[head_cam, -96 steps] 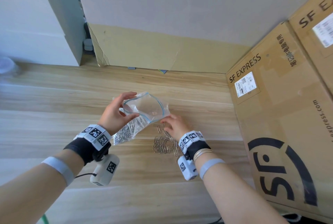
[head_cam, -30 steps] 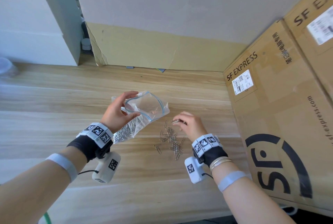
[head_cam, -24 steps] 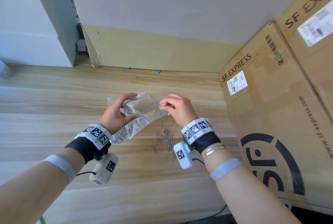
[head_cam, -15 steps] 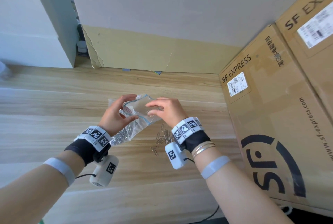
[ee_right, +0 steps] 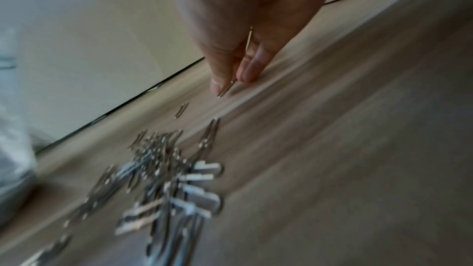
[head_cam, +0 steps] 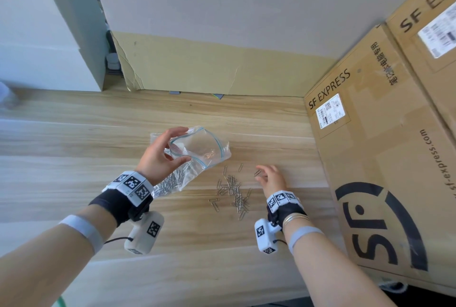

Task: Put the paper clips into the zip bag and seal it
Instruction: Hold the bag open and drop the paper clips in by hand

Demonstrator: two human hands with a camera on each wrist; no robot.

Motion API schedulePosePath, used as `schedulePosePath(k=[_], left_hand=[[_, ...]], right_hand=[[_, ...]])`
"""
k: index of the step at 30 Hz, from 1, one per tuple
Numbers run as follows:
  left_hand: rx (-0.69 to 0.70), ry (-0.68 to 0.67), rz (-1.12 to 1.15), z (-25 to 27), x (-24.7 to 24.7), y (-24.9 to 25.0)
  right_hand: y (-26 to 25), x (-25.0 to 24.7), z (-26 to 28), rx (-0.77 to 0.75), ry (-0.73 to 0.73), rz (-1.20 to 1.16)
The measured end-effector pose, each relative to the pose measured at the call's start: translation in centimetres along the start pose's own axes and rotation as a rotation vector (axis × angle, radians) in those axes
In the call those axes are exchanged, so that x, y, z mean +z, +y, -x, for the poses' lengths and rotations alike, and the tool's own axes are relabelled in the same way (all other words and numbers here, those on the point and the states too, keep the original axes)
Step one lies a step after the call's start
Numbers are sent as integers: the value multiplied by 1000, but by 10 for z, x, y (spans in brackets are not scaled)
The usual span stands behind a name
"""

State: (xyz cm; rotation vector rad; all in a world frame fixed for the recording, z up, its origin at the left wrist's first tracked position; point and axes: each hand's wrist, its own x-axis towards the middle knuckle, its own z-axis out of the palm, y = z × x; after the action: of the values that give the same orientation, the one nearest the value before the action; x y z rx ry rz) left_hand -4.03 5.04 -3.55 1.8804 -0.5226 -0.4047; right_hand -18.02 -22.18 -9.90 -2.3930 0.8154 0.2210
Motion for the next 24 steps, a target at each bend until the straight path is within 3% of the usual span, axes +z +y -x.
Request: schedulePosePath(k=[7,10,14,16,20,24], left_hand=[[-1,4,9,-2,4,-1],[0,16,9,-2,3,-3],[5,25,11,0,1,-5],[10,27,9,0,2,-5],[15,26,14,1,3,-7],[11,23,19,2,3,-6]], right_hand=[[-16,15,23,-131,-164,36],[-15,2,29,-102,-179,-49],[-13,1,41,-13,-613,-146],[-14,9,46,-8,-748,-132],[-23,18,46,7,-689,-196],[-35,10,35,-118,-461,-60]])
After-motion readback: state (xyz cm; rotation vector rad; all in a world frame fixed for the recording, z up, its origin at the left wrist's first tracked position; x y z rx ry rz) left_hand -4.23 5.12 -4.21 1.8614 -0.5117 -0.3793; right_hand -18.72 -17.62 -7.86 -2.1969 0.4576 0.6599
